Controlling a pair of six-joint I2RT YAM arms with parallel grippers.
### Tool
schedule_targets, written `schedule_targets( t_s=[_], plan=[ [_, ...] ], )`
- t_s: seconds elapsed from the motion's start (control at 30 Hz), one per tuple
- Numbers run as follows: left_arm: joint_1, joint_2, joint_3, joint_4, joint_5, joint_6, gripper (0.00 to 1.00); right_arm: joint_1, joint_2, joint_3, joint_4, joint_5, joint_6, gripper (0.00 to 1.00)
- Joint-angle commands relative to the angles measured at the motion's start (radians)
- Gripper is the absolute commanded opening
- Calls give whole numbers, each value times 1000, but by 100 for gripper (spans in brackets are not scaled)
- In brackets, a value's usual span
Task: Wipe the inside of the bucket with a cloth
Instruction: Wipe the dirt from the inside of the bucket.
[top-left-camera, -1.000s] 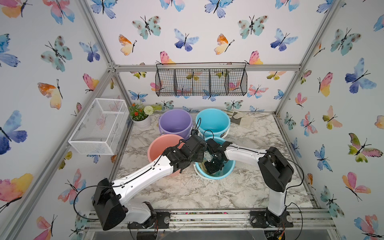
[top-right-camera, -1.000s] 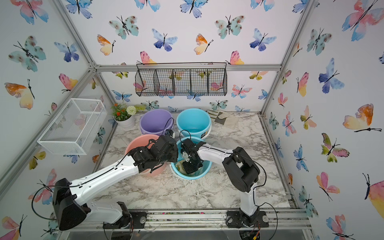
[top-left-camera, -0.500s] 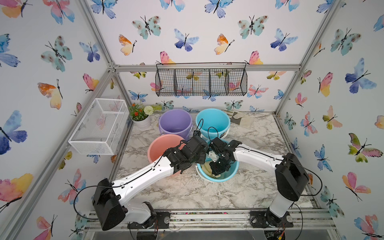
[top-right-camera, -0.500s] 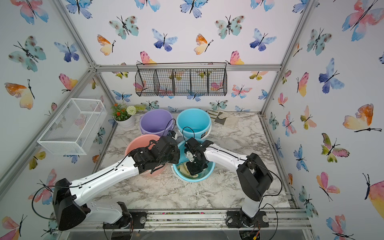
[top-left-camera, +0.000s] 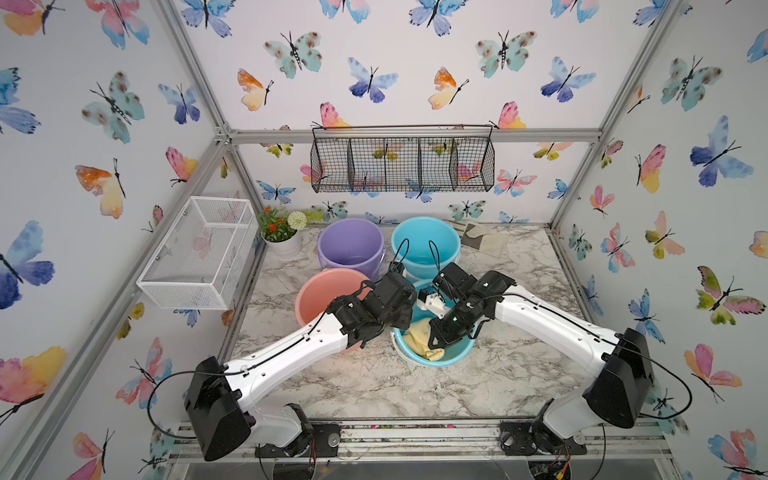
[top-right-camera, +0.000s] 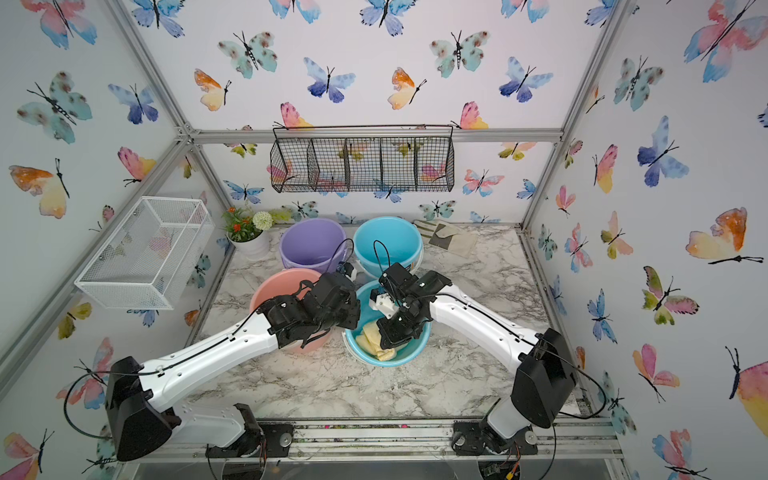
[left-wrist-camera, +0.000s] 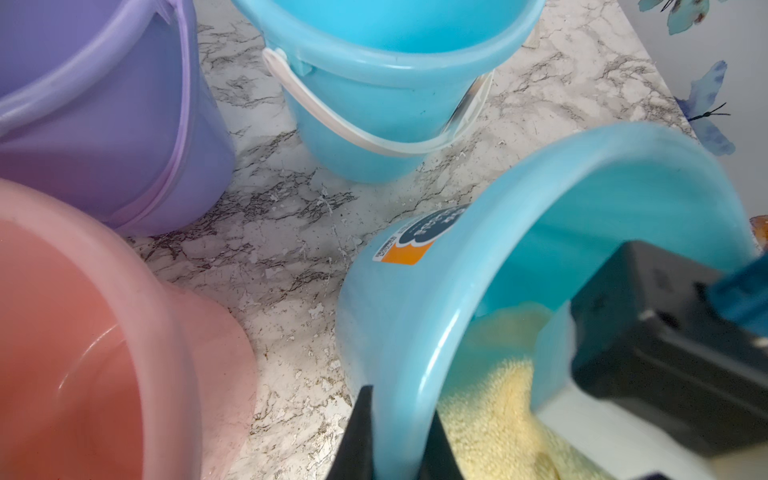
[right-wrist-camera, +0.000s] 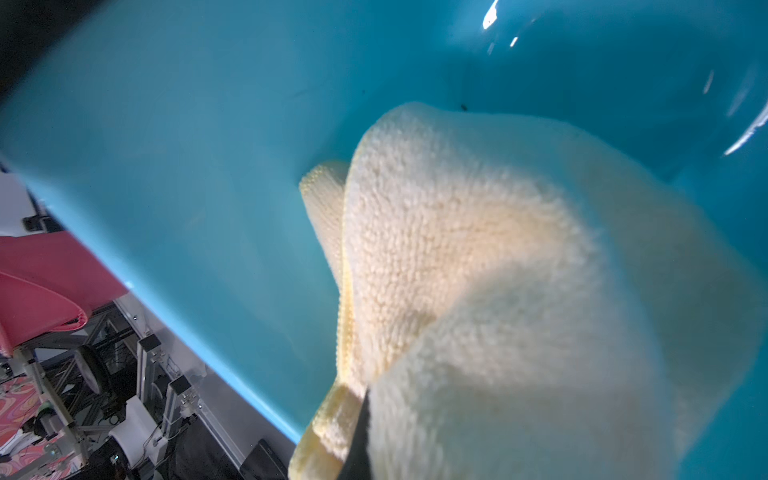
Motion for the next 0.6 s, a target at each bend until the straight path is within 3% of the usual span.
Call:
schedule_targets(
  t_s=[0.0, 0.27, 0.57],
  plan=[
    [-4, -14, 0, 32, 7, 3, 0, 0, -49, 11, 27, -83, 34, 2],
    [-5, -7, 6, 36, 21, 0, 0, 0, -96, -63, 223, -150, 154, 2],
    [-4, 0, 13, 41, 30, -5, 0, 1, -110, -305, 547, -148, 355, 2]
  ],
)
